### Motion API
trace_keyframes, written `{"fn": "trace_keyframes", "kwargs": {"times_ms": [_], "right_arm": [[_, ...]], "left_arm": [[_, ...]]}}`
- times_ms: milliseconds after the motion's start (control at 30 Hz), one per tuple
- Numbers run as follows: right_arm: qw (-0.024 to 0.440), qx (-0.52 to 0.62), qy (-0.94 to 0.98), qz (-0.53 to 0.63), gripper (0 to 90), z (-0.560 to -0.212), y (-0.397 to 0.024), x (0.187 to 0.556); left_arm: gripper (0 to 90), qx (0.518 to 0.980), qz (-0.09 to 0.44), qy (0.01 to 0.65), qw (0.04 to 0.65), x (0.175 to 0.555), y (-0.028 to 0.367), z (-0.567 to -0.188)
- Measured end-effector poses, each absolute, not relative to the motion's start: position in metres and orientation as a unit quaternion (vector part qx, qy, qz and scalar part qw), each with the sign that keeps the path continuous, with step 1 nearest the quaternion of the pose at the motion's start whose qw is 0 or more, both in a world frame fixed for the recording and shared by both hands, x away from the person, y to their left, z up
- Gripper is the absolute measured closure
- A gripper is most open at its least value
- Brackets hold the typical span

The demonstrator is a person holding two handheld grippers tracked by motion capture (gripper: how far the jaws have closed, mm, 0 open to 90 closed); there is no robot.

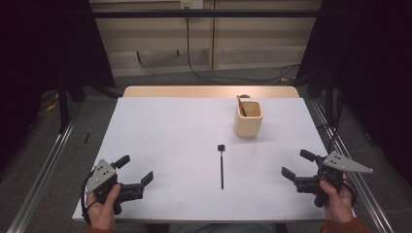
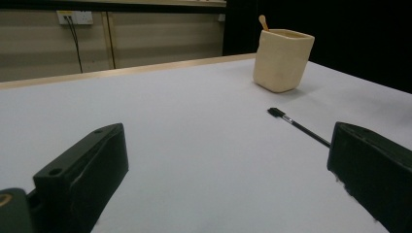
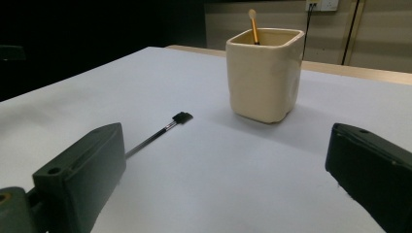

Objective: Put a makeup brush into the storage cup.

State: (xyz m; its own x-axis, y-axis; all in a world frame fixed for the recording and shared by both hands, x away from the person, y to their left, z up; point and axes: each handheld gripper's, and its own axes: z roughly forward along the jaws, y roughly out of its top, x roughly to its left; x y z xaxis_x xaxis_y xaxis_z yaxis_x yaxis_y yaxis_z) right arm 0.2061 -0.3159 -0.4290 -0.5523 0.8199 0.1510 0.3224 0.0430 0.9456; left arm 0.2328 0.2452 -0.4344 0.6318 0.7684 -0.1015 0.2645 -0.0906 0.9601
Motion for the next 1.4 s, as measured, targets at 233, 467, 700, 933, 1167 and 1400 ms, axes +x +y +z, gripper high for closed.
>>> {"fn": "trace_keyframes", "kwargs": {"times_ms": [233,467,700,933,1167,1400], "right_arm": [[0.211,0.398,0.706,0.547,0.1,-0.430,-0.308,0.206],[0.208,0.391,0.708,0.551,1.1,-0.426,-0.307,0.208],[0.216,0.379,0.711,0.552,0.9,-0.419,-0.297,0.223],[0.213,0.374,0.717,0.548,1.4,-0.410,-0.285,0.248],[0.226,0.360,0.715,0.554,2.4,-0.406,-0.271,0.272],[0.236,0.358,0.711,0.558,4.0,-0.402,-0.260,0.288]], "left_arm": [[1.1,0.705,0.224,0.363,0.567,0.230,0.244,-0.433],[1.0,0.704,0.229,0.361,0.568,0.229,0.242,-0.432],[1.1,0.704,0.227,0.358,0.570,0.229,0.242,-0.432],[1.2,0.700,0.216,0.355,0.580,0.228,0.240,-0.429],[1.2,0.704,0.215,0.355,0.577,0.230,0.240,-0.431],[1.2,0.708,0.217,0.351,0.574,0.230,0.239,-0.431]]}}
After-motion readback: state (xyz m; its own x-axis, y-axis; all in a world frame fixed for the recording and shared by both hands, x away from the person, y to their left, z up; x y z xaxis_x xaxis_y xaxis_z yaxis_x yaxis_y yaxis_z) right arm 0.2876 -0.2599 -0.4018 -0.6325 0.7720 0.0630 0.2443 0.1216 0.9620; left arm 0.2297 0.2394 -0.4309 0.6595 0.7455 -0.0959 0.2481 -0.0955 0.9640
